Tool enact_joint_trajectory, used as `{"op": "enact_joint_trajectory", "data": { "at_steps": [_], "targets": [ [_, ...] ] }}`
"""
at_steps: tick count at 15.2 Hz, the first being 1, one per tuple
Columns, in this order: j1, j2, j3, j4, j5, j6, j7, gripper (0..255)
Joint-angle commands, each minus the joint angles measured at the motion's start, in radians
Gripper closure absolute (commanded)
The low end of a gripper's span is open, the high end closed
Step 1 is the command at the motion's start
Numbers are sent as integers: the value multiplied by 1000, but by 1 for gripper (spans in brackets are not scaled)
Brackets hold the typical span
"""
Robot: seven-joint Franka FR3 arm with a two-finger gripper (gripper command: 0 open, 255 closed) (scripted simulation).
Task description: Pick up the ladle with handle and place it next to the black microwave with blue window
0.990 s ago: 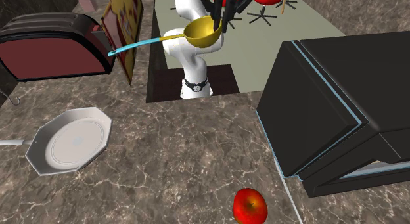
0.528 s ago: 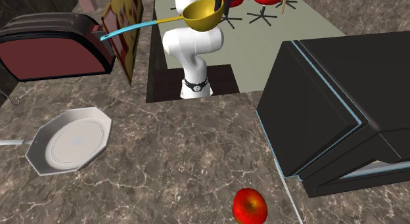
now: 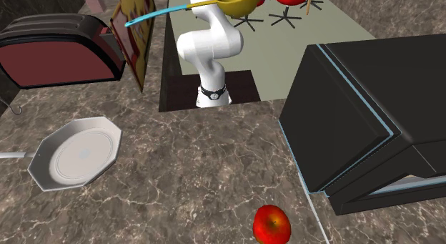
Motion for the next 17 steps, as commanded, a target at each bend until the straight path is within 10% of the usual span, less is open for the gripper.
{"op": "enact_joint_trajectory", "data": {
  "at_steps": [1,10,17],
  "targets": [
    [7,-11,39,3,26,-14,50,255],
    [25,-4,240,67,155,-57,298,255],
    [39,-74,235,-91,170,32,286,255]
  ]
}}
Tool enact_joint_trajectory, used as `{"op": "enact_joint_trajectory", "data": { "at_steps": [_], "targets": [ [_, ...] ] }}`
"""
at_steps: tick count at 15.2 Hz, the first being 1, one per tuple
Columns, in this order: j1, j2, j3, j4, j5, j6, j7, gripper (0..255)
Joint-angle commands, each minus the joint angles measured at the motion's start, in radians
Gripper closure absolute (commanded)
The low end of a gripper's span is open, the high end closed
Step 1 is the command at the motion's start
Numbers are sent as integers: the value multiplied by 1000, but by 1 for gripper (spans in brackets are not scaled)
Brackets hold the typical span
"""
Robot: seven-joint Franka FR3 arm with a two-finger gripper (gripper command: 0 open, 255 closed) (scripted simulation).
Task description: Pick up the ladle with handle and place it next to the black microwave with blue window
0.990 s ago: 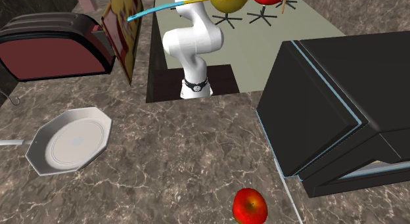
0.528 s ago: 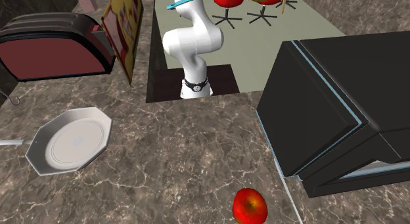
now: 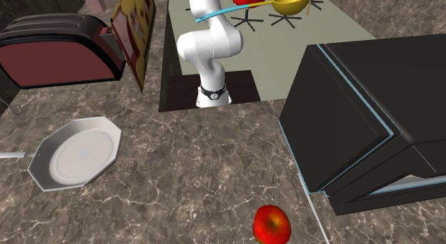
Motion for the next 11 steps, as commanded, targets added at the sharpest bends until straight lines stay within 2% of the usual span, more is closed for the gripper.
{"op": "enact_joint_trajectory", "data": {
  "at_steps": [1,11],
  "targets": [
    [4,-19,0,-42,5,24,-2,255],
    [23,-97,6,-239,27,144,-11,255]
  ]
}}
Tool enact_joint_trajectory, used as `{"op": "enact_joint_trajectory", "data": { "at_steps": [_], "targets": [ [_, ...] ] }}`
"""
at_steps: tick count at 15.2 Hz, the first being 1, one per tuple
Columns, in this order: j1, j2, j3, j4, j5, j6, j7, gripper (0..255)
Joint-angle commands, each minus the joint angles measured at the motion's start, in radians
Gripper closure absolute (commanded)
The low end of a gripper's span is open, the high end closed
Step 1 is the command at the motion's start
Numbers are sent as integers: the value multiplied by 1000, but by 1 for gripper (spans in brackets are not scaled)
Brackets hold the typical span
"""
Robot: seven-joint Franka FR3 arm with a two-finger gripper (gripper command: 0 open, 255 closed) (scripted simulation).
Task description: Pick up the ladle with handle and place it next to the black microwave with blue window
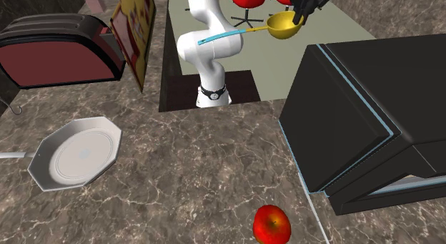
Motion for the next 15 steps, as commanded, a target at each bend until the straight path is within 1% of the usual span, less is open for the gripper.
{"op": "enact_joint_trajectory", "data": {
  "at_steps": [1,15],
  "targets": [
    [3,-12,2,-37,4,25,-3,255],
    [28,-89,28,-274,40,187,-8,255]
  ]
}}
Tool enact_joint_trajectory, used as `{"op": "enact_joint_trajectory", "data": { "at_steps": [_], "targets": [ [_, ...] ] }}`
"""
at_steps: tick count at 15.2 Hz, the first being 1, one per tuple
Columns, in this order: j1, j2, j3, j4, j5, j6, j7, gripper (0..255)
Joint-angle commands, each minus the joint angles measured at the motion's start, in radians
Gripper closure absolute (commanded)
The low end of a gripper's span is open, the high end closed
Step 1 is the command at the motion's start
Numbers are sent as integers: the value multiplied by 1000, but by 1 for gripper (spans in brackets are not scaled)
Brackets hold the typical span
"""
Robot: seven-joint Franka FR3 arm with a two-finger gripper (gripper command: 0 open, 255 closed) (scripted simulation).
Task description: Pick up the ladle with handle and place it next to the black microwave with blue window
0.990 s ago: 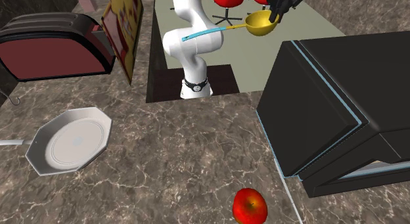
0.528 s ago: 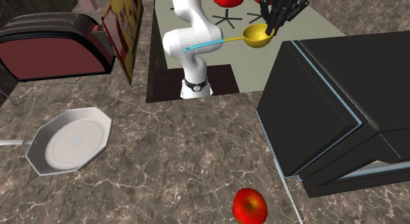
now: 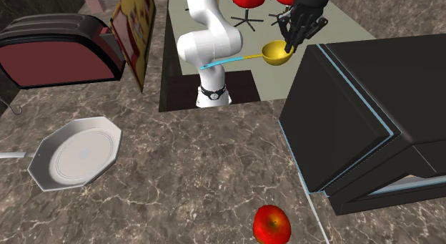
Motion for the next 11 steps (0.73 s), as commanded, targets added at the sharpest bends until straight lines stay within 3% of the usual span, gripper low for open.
{"op": "enact_joint_trajectory", "data": {
  "at_steps": [1,11],
  "targets": [
    [3,-7,5,-32,5,26,-1,255],
    [20,-37,36,-180,37,144,-1,255]
  ]
}}
